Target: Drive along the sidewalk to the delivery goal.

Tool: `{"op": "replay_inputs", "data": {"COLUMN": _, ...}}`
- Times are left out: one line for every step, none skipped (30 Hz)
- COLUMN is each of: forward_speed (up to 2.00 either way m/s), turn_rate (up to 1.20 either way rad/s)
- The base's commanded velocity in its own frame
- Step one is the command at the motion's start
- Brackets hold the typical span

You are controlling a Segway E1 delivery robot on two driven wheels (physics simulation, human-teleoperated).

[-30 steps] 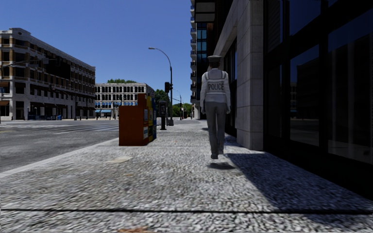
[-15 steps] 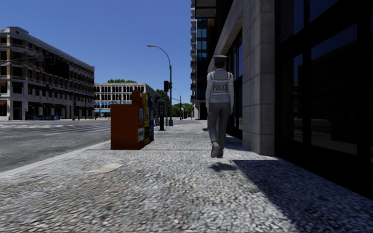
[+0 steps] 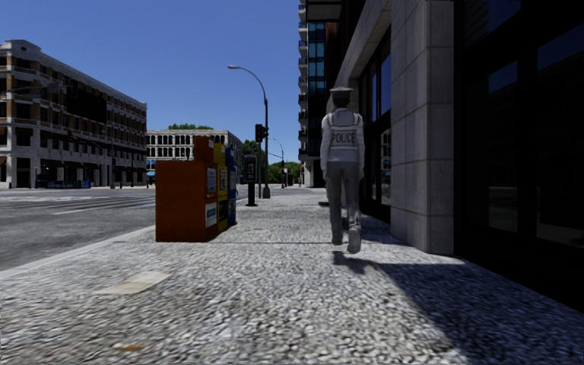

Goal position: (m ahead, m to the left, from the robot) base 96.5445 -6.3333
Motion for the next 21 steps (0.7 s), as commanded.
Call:
{"op": "replay_inputs", "data": {"forward_speed": 1.12, "turn_rate": 0.00}}
{"op": "replay_inputs", "data": {"forward_speed": 1.12, "turn_rate": 0.00}}
{"op": "replay_inputs", "data": {"forward_speed": 1.12, "turn_rate": 0.00}}
{"op": "replay_inputs", "data": {"forward_speed": 1.12, "turn_rate": 0.00}}
{"op": "replay_inputs", "data": {"forward_speed": 1.12, "turn_rate": 0.00}}
{"op": "replay_inputs", "data": {"forward_speed": 1.12, "turn_rate": 0.00}}
{"op": "replay_inputs", "data": {"forward_speed": 1.12, "turn_rate": 0.00}}
{"op": "replay_inputs", "data": {"forward_speed": 1.12, "turn_rate": 0.00}}
{"op": "replay_inputs", "data": {"forward_speed": 1.12, "turn_rate": 0.00}}
{"op": "replay_inputs", "data": {"forward_speed": 1.12, "turn_rate": 0.00}}
{"op": "replay_inputs", "data": {"forward_speed": 1.12, "turn_rate": 0.00}}
{"op": "replay_inputs", "data": {"forward_speed": 1.12, "turn_rate": 0.00}}
{"op": "replay_inputs", "data": {"forward_speed": 1.12, "turn_rate": 0.00}}
{"op": "replay_inputs", "data": {"forward_speed": 1.12, "turn_rate": 0.00}}
{"op": "replay_inputs", "data": {"forward_speed": 1.12, "turn_rate": 0.00}}
{"op": "replay_inputs", "data": {"forward_speed": 1.12, "turn_rate": 0.00}}
{"op": "replay_inputs", "data": {"forward_speed": 1.12, "turn_rate": 0.00}}
{"op": "replay_inputs", "data": {"forward_speed": 1.12, "turn_rate": 0.00}}
{"op": "replay_inputs", "data": {"forward_speed": 1.12, "turn_rate": 0.00}}
{"op": "replay_inputs", "data": {"forward_speed": 1.12, "turn_rate": 0.00}}
{"op": "replay_inputs", "data": {"forward_speed": 1.12, "turn_rate": 0.00}}
